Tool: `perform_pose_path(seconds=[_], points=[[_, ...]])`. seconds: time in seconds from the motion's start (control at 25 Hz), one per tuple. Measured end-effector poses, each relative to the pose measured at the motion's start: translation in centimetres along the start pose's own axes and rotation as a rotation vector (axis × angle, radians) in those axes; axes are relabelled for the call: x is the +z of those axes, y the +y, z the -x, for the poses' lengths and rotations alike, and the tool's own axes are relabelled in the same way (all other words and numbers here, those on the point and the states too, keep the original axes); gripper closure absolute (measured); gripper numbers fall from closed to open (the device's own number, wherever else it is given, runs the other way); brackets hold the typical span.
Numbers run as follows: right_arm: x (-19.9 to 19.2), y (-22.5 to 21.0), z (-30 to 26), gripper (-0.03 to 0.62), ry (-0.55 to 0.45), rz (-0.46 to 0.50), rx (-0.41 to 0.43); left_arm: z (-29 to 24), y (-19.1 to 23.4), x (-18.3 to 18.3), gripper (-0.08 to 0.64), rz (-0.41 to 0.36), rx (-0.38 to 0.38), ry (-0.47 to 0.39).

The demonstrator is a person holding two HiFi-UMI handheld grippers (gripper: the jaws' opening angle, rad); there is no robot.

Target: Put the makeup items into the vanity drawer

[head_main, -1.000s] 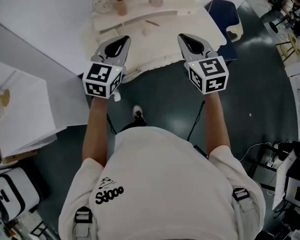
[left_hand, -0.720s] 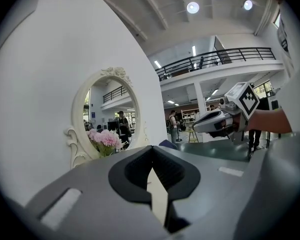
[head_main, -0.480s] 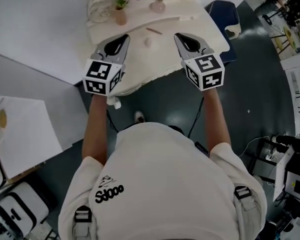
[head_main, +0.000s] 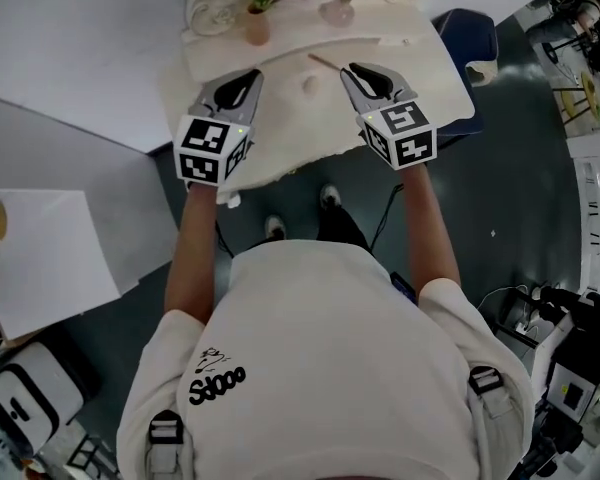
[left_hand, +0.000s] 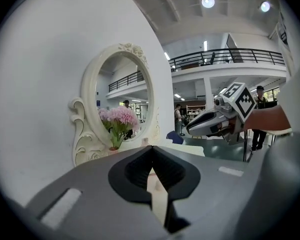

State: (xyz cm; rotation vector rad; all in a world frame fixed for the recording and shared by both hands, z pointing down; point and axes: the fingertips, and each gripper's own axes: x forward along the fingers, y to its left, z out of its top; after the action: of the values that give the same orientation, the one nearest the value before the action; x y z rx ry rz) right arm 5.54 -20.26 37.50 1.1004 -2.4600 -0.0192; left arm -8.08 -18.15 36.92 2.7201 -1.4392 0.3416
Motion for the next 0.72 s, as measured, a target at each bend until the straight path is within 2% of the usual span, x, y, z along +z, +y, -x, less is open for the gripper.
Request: perform_pose_path(seconds=[0.24, 0.4, 0.56, 0.72], points=[[-3.6, -0.7, -5.1, 0.472, 0.091, 0.055, 0.118, -1.5, 1.5, -3.0, 0.541, 0.060, 0.096, 0.081], [-6.1, -1.0, -8.7, 0.460, 0.125, 0.055, 0.216, -2.7, 2.2, -4.7, 0.541, 0.103, 0.146, 0.132], [-9.8, -1.3, -11.2, 0.439, 0.204, 0.070, 0.303, -3.4, 2.9, -6.6, 0.541, 0.182, 0.229, 0.170], [-12.9, -0.8, -14.0, 0.416, 0.276, 0.112, 0.383, -3.9, 3.5, -8.5, 0.541, 0.227, 0.286, 0.209]])
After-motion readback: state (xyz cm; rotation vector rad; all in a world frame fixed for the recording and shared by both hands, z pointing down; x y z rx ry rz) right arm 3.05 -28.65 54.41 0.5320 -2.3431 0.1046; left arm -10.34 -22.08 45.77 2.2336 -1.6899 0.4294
